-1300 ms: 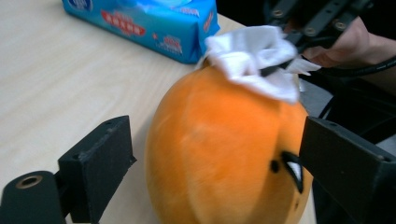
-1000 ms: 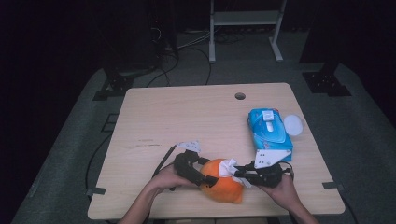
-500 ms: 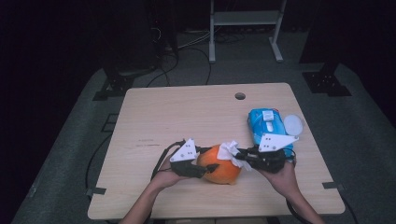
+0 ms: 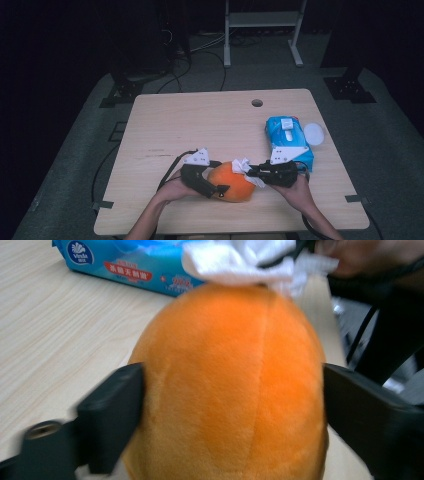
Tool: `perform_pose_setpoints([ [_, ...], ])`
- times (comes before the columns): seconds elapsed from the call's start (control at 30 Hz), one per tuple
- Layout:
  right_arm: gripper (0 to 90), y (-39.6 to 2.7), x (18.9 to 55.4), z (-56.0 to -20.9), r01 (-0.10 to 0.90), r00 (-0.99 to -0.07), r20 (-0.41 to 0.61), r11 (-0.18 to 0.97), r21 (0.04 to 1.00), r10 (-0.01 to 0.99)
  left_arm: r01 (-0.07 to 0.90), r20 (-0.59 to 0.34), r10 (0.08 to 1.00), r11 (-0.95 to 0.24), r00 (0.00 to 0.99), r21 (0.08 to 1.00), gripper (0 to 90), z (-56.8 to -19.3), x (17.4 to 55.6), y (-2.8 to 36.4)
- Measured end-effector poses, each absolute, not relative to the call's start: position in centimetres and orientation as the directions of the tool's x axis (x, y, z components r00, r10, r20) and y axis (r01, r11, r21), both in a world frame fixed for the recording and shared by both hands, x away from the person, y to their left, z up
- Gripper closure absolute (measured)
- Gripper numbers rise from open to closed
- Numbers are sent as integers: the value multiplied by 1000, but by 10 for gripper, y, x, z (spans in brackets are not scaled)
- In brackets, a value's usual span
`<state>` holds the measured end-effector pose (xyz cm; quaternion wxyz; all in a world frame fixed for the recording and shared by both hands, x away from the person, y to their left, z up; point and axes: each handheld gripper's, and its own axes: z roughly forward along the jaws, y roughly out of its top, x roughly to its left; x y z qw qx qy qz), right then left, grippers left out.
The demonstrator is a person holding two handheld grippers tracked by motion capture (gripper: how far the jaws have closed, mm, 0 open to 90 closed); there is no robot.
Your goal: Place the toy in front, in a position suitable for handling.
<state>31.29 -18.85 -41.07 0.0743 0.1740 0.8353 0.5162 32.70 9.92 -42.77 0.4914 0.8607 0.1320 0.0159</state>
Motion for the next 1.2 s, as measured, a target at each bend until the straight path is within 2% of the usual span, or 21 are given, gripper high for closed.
perform_pose_setpoints([
  [0.07,833,-188,312,-408,210,-926,44,414,886,375,233,-120,256,-475,959,849,251,-428,327,100],
  [0.27,833,-183,310,-399,184,-920,2,427,885,391,191,-66,278,-450,958,872,405,-427,326,101],
  [0.37,832,-182,308,-392,160,-912,-34,430,889,409,180,-50,322,-389,945,904,407,-426,324,98],
  [0.43,831,-183,307,-387,147,-904,-42,402,904,426,128,15,376,-352,927,927,410,-427,321,92],
  [0.5,831,-182,306,-384,133,-899,-48,374,918,436,112,26,401,-319,916,941,407,-429,322,88],
  [0.6,832,-180,308,-387,128,-886,-69,386,914,458,136,9,388,-345,922,929,388,-434,326,87],
  [0.83,834,-200,322,-410,232,-861,13,368,900,509,193,-50,352,-385,935,902,368,-444,334,106],
  [0.93,834,-203,321,-409,248,-854,21,370,896,521,179,-33,344,-403,938,897,362,-443,333,104],
  [1.1,834,-183,311,-403,200,-882,-1,379,904,471,145,6,326,-435,945,889,350,-443,329,103],
  [1.2,835,-174,306,-402,157,-888,-54,411,898,457,154,-2,329,-438,944,886,343,-444,328,107],
])
